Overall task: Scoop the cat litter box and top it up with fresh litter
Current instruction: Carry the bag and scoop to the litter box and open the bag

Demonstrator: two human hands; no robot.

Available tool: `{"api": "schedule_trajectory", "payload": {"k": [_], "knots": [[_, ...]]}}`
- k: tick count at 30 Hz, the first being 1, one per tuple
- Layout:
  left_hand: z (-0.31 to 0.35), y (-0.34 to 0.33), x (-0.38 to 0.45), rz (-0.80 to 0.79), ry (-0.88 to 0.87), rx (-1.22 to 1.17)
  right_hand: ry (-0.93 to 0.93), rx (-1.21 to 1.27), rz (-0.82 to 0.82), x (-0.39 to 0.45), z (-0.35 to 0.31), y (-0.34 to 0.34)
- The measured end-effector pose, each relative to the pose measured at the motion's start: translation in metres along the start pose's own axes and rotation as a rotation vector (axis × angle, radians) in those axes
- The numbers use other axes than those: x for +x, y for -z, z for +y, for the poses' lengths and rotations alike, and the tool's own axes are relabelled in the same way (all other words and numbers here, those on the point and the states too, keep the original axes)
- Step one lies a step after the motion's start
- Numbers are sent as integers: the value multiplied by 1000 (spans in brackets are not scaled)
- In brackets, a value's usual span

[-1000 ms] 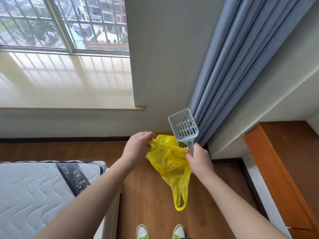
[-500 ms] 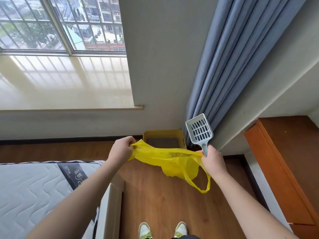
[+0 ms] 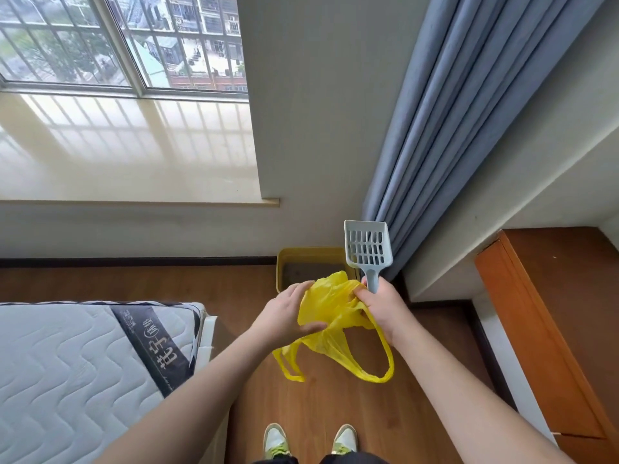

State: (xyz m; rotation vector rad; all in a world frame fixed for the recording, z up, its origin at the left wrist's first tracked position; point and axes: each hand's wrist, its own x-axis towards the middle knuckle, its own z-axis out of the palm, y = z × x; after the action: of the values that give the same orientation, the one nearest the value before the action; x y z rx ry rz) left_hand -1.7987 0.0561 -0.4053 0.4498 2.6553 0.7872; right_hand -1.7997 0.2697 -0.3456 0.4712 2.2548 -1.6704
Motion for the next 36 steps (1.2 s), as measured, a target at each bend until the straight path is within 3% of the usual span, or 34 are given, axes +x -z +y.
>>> {"api": "schedule_trajectory", "payload": {"k": [4, 7, 11, 15, 18, 22, 25, 29, 33, 36], "knots": [[8, -7, 1, 61, 26, 37, -27, 74, -34, -1, -1, 2], [15, -1, 4, 181, 147, -42, -15, 39, -33, -1, 2, 5], [11, 14, 6, 250, 153, -89, 61, -282, 2, 3, 9, 14], [2, 28, 11, 240, 2, 94, 115, -625, -130, 2, 9, 17], [-4, 37, 14, 164, -63, 306, 95, -768, -162, 6, 15, 19], [-11, 45, 16, -81, -66, 569, 74, -884, -126, 12, 19, 24], [-15, 38, 17, -111, -19, 671, 61, -965, -80, 13, 20, 19], [-33, 33, 14, -41, 32, 427, 21, -1060, 30, 20, 27, 16], [-35, 36, 8, -34, 183, -75, -119, -588, 78, 27, 37, 13], [-30, 37, 6, 62, 292, -322, -109, -372, 60, 23, 37, 4]]}}
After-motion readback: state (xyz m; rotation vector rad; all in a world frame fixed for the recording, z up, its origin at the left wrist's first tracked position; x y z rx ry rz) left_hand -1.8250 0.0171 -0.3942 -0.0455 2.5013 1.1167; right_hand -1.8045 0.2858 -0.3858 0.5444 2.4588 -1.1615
